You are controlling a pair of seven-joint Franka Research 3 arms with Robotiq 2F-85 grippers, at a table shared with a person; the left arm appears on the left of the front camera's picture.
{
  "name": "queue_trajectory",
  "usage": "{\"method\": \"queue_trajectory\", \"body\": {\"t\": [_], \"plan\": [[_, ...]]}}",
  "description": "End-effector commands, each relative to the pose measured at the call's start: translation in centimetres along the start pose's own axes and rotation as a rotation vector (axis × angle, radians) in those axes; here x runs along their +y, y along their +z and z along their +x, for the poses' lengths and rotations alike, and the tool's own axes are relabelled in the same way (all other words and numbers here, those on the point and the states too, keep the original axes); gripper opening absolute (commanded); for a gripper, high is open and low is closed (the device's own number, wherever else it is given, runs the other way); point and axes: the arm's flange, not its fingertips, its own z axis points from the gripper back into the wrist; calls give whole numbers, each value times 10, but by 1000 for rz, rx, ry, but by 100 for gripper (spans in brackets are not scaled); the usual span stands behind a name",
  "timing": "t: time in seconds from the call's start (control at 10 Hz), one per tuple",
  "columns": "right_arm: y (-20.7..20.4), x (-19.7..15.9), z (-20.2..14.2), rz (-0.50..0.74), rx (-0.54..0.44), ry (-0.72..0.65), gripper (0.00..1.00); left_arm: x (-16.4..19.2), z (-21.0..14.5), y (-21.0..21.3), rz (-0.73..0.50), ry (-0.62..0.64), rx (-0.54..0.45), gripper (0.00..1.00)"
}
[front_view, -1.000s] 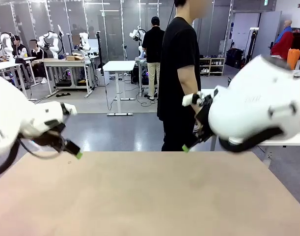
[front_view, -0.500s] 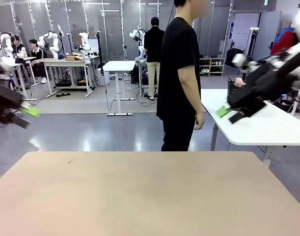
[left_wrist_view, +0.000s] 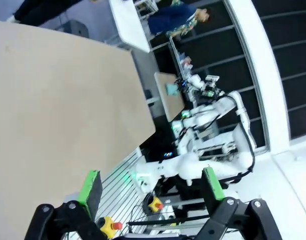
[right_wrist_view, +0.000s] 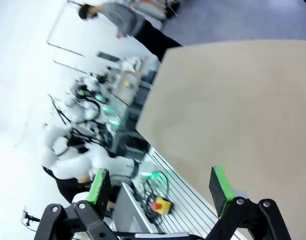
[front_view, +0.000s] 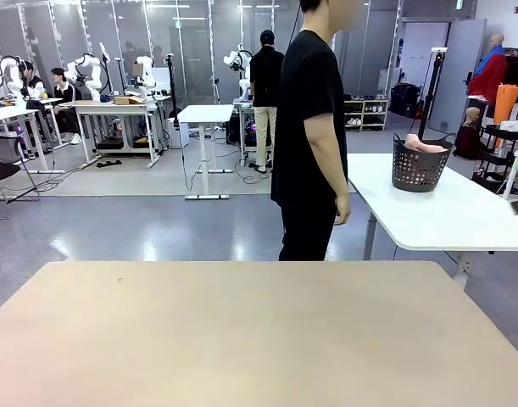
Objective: Fold the towel.
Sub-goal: Grab the top end of the 100 cm Hotel Towel extended by the human.
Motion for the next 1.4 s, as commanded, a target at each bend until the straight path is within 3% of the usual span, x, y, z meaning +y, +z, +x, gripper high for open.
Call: {"method": "queue_trajectory", "body": {"t": [0.0,0.2,0.4,0.5,1.3], "plan": [[22,-17,-5,79,-49,9,100,20,2,20,-70,2,-59,100],[49,-36,-23,120,-117,-47,100,31,-14,36,-42,-11,-93,100],[50,-42,-30,99,-101,-67,100,24,-19,40,-43,-18,-151,100],[53,-39,-35,106,-117,-76,100,40,-23,41,-45,14,-117,100],[53,-39,-35,106,-117,-76,100,40,-23,41,-45,14,-117,100]]}}
